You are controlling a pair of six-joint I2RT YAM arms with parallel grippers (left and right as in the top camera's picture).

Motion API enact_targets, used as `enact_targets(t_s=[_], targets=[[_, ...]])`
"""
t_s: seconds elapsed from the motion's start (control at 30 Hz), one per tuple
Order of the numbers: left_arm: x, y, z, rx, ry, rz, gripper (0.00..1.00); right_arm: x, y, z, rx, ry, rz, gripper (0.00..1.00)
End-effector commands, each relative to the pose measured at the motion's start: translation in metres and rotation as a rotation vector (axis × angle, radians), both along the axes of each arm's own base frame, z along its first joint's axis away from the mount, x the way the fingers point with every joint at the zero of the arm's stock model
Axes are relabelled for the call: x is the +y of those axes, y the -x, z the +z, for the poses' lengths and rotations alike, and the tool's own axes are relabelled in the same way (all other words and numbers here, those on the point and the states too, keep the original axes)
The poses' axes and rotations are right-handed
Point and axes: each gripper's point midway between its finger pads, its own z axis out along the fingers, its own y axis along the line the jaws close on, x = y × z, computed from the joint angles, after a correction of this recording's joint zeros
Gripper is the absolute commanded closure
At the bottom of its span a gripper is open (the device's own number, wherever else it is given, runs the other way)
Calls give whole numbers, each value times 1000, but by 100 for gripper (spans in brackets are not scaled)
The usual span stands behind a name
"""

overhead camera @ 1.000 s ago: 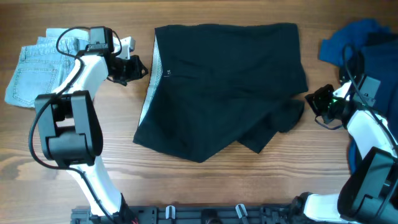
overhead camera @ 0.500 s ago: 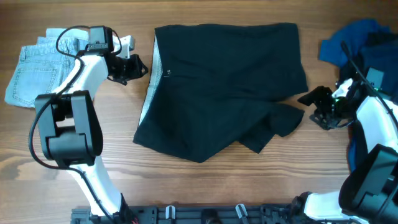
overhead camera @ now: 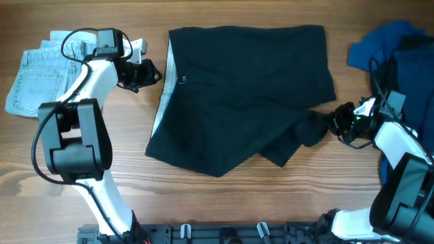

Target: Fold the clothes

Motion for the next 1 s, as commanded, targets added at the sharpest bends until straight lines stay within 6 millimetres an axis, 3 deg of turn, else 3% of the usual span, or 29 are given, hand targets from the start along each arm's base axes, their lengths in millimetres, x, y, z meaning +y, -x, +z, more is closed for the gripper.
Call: enact_targets(t_s=[0.0, 0.1, 0.2, 0.37, 0.5, 0.57, 0.6, 0.77, 0.87, 0.97], targets=[[2, -5, 14, -36, -8, 5, 69, -8, -9, 3, -60, 78, 65, 96], [2, -8, 16, -52, -8, 5, 69, -34, -34, 24, -148, 269, 141, 96], [2, -8, 16, -54, -8, 5, 69, -47, -51, 28, -207, 339, 136, 96], [2, -11, 17, -64, -8, 5, 69, -40, -72, 12, -256, 377, 202, 96], [3, -20, 33, -104, -9, 8, 69, -43, -78, 40, -231, 408, 288, 96], [3, -25, 49, -143, -7, 10, 69, -29, -63, 62, -134, 369, 396, 96], [3, -26, 53, -153, -7, 10, 69, -12, -57, 69, -107, 339, 437, 96], [3, -27, 54, -159, -8, 10, 68, 60, -11, 82, 12, 297, 626, 95], [3, -27, 54, -163, -8, 10, 67, 54, 23, 91, 186, 384, 513, 95], [3, -29, 55, -171, -8, 10, 67, 80, 33, 95, 192, 378, 538, 96]])
